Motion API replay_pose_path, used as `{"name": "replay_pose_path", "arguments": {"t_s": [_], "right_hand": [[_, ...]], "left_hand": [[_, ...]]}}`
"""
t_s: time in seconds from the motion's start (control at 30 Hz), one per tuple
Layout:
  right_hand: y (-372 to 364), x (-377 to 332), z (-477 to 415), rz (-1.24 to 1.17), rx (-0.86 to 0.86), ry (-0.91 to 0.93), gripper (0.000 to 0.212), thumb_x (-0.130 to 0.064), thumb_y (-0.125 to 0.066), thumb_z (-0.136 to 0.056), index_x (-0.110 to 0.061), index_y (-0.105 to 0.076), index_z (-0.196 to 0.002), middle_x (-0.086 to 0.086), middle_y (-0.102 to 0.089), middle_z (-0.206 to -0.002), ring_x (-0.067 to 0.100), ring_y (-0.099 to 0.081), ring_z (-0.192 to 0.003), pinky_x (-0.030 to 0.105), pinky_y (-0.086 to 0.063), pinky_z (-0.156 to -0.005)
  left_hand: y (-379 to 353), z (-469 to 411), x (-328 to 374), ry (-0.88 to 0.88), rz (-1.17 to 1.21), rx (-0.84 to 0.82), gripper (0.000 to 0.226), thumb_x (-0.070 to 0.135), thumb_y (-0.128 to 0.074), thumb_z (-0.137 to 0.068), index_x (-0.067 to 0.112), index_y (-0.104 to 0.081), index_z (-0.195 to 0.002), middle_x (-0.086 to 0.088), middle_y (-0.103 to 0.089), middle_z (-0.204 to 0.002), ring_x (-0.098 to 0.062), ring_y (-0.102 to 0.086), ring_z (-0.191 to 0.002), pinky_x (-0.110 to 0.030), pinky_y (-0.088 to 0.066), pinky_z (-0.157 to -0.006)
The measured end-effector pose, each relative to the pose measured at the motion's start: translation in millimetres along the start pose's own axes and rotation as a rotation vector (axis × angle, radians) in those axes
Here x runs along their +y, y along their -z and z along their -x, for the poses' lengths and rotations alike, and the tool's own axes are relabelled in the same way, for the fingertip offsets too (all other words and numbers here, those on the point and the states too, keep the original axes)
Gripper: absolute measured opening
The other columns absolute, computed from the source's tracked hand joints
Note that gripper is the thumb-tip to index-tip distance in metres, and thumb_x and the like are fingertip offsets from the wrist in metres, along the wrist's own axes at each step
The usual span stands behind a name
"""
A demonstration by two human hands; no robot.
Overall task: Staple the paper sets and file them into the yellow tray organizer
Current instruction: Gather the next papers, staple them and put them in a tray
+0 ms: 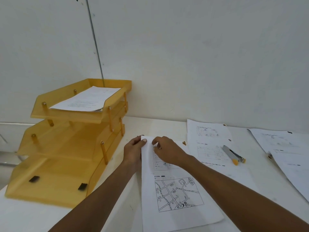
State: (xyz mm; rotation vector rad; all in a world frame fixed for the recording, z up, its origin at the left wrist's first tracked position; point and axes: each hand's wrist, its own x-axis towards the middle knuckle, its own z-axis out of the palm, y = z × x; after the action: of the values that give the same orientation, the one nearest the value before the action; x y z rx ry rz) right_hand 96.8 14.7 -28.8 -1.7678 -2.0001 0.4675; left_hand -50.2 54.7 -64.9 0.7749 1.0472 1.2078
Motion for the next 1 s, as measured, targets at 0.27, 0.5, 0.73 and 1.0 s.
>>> {"name": "replay_pose_path", "arguments": {"t_s": [0.27,0.5,0.73,1.0], "right_hand": [[-4,-5,-1,-0.023,0.039,-0.055,0.051,-0.059,-0.055,-0.09,-0.02,-0.058,-0.123,0.005,-0.057,-0.116,0.022,-0.06,-0.105,0.042,-0.052,-0.089],[11,-14,-5,-0.084,0.113,-0.152,0.016,-0.029,-0.052,-0.091,-0.016,-0.051,-0.101,0.005,-0.063,-0.097,0.028,-0.061,-0.087,0.035,-0.049,-0.071],[76,-12,-5,-0.276,-0.015,-0.124,0.026,-0.013,-0.049,-0.09,-0.019,-0.07,-0.105,0.008,-0.072,-0.097,0.017,-0.059,-0.075,0.026,-0.043,-0.064],[100,-24,-5,-0.217,-0.065,-0.083,0.02,-0.019,-0.052,-0.095,-0.018,-0.069,-0.105,-0.007,-0.065,-0.091,0.01,-0.059,-0.079,0.021,-0.043,-0.064]], "left_hand": [[-6,2,5,0.061,0.139,-0.02,0.025,0.013,-0.068,-0.096,0.002,-0.069,-0.119,-0.017,-0.076,-0.105,-0.034,-0.074,-0.089,-0.051,-0.061,-0.088],[-16,10,16,0.076,0.117,-0.185,0.031,0.022,-0.047,-0.106,0.002,-0.063,-0.123,-0.018,-0.072,-0.118,-0.029,-0.075,-0.093,-0.039,-0.062,-0.068],[-14,8,40,-0.345,-0.397,-0.259,0.023,0.03,-0.057,-0.103,0.028,-0.069,-0.123,0.01,-0.071,-0.123,-0.012,-0.064,-0.119,-0.03,-0.054,-0.096],[-29,2,59,-0.309,-0.34,-0.29,0.019,0.018,-0.072,-0.094,0.012,-0.073,-0.112,-0.003,-0.077,-0.104,-0.016,-0.07,-0.098,-0.042,-0.057,-0.097]]}}
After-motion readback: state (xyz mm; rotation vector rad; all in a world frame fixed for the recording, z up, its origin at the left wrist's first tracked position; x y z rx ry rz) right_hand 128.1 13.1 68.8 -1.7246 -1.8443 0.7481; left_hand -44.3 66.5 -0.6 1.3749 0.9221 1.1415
